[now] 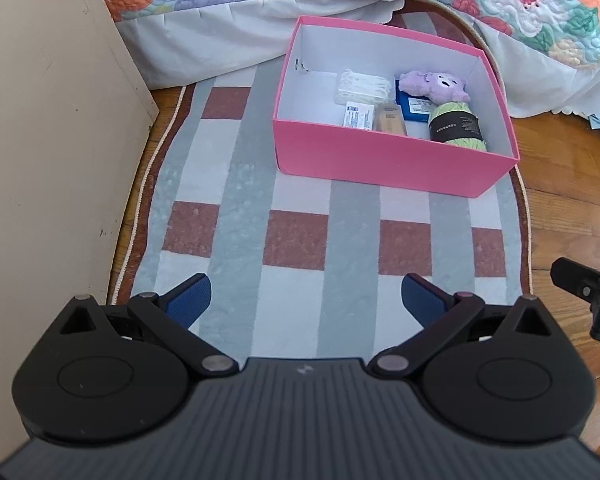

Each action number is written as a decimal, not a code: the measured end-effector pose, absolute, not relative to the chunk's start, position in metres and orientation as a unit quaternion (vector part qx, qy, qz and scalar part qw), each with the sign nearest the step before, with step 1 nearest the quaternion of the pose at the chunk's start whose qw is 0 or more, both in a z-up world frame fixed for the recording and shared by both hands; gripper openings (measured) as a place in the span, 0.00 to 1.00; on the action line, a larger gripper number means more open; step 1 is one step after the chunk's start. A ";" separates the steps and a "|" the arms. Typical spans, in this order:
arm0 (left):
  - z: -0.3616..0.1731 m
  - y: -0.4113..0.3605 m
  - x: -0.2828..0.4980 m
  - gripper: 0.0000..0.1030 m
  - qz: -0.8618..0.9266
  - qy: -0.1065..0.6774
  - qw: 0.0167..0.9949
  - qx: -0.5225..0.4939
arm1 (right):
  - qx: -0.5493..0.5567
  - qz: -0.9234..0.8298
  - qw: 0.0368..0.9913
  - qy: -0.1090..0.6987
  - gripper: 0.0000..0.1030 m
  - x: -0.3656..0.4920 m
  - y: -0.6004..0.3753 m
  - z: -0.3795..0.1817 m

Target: Organize objects

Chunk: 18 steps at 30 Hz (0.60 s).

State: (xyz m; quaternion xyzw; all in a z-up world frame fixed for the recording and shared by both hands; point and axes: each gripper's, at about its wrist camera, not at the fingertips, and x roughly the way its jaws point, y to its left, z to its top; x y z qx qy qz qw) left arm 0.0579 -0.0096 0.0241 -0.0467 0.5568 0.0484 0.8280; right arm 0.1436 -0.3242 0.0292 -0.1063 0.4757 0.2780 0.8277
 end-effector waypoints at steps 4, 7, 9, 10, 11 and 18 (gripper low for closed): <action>0.025 -0.010 0.058 1.00 0.051 0.559 0.826 -0.046 | -0.105 0.277 0.827 0.479 0.91 0.144 -0.326 0.029; 0.024 -0.010 0.059 1.00 0.053 0.562 0.824 -0.044 | -0.106 0.277 0.826 0.480 0.91 0.143 -0.325 0.028; 0.022 -0.010 0.059 1.00 0.054 0.564 0.823 -0.043 | -0.107 0.277 0.825 0.481 0.91 0.143 -0.324 0.027; 0.022 -0.010 0.059 1.00 0.054 0.565 0.822 -0.043 | -0.108 0.275 0.824 0.484 0.91 0.143 -0.324 0.026; 0.021 -0.010 0.060 1.00 0.054 0.566 0.821 -0.042 | -0.108 0.274 0.821 0.489 0.91 0.143 -0.324 0.025; 0.021 -0.005 0.060 1.00 0.055 0.563 0.824 -0.048 | -0.120 0.268 0.815 0.500 0.91 0.139 -0.322 0.019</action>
